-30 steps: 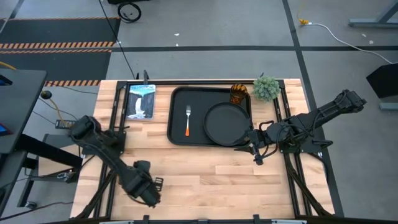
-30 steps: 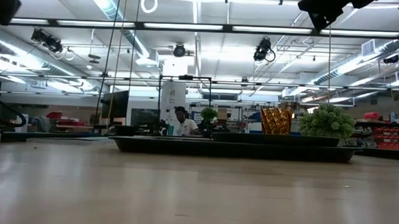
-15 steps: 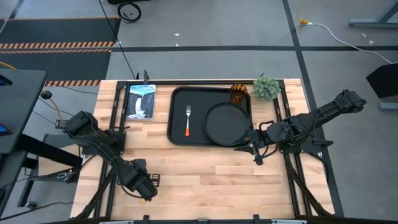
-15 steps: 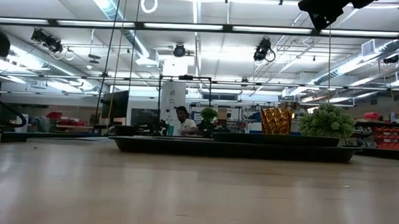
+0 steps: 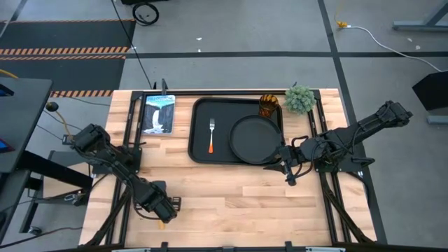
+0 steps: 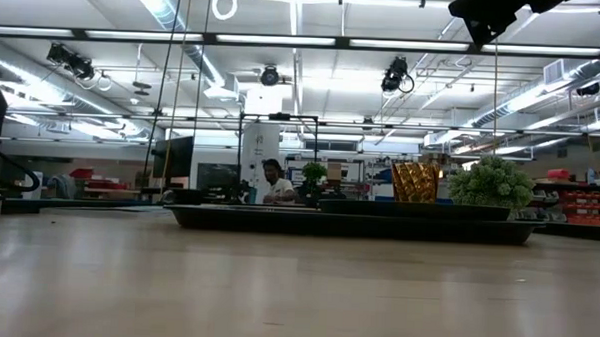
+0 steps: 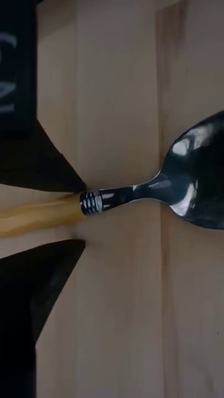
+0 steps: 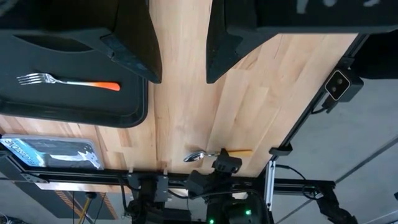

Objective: Pick and place plate/cup/fork/spoon on tray
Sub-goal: Put the yellow spoon on the black tray to the left side of the orange fork

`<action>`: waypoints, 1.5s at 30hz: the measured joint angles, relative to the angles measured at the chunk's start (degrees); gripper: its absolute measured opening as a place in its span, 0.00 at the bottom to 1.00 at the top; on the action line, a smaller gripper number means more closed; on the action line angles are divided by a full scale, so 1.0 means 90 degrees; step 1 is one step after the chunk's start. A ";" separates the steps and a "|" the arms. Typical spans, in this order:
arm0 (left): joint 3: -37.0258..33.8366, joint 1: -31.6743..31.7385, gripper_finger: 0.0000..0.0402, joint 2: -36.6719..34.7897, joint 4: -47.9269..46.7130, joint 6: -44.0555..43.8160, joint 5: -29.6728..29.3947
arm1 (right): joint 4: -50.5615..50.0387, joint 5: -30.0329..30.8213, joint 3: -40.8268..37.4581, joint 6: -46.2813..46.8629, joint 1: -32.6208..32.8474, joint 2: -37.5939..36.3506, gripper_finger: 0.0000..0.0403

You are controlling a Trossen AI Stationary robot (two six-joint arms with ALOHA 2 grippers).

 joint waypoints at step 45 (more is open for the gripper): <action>-0.0049 0.0171 0.16 -0.0742 -0.0600 0.0309 -0.1458 | 0.0023 0.0000 0.0000 -0.0019 -0.0001 0.0000 0.33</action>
